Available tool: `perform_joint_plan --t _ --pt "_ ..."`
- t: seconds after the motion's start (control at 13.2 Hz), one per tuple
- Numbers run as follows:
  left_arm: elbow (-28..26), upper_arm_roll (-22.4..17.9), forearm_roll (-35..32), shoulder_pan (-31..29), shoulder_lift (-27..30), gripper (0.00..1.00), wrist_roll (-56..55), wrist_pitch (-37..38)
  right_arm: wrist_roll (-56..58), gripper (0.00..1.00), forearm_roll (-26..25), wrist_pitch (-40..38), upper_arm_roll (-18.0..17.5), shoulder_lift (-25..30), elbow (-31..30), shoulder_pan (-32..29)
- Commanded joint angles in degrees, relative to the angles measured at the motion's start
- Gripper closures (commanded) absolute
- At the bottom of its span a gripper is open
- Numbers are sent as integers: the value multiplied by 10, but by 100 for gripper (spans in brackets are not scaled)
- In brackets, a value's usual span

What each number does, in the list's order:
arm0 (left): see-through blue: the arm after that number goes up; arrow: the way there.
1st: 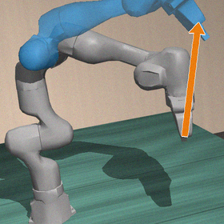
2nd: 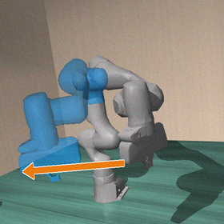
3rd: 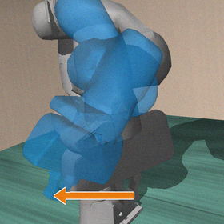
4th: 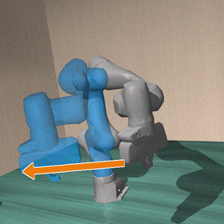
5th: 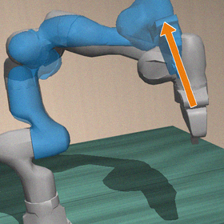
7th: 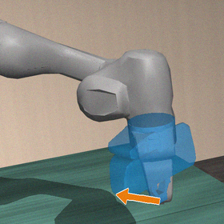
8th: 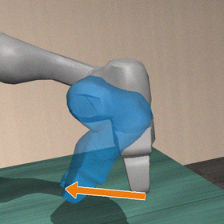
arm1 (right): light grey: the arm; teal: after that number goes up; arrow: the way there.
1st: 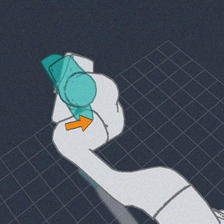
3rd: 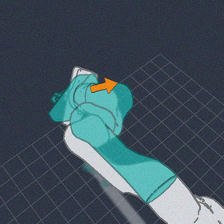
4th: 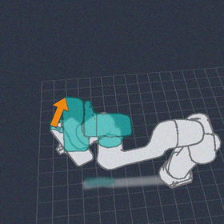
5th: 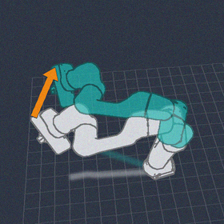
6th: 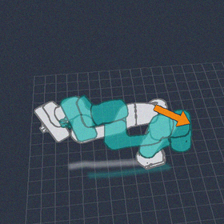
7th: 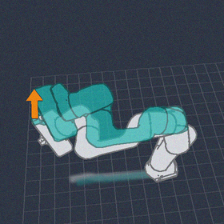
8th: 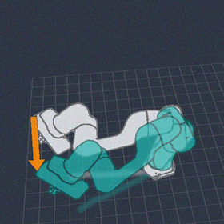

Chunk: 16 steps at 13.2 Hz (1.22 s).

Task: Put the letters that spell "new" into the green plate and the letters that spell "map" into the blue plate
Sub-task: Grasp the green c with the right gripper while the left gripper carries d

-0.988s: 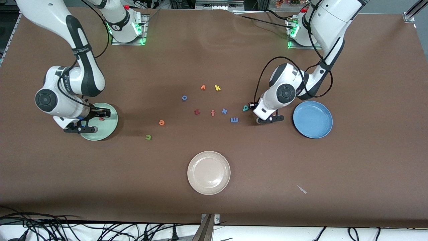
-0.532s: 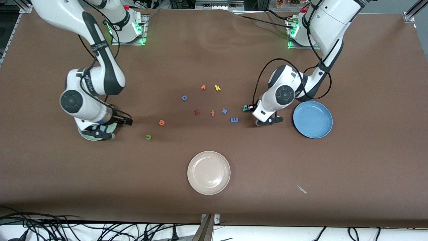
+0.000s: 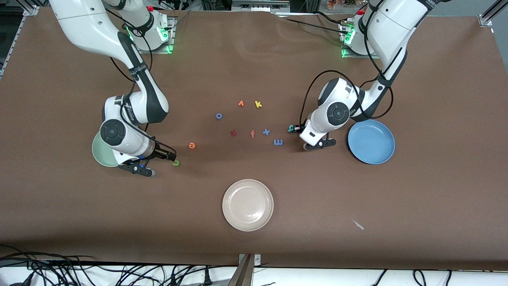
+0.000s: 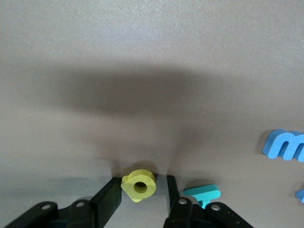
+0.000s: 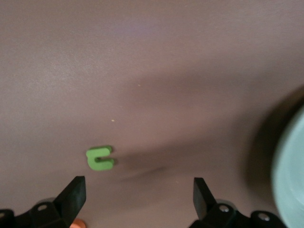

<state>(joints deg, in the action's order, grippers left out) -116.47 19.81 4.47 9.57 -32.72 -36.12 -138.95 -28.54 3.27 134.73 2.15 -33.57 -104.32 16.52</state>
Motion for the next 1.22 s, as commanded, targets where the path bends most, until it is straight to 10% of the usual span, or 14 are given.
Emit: perform_joint_plan --t 0.0,0.61,1.14 --pt "12 -7 -11 8 -19 58 -4 -6 -17 0 7 18 -7 -21 18 3" --pt "18 -7 -12 3 -11 72 -2 -2 -42 3 7 36 -20 -55 46 6" --pt "60 -7 -13 -24 35 72 20 101 -40 56 7 36 -21 -63 45 7"
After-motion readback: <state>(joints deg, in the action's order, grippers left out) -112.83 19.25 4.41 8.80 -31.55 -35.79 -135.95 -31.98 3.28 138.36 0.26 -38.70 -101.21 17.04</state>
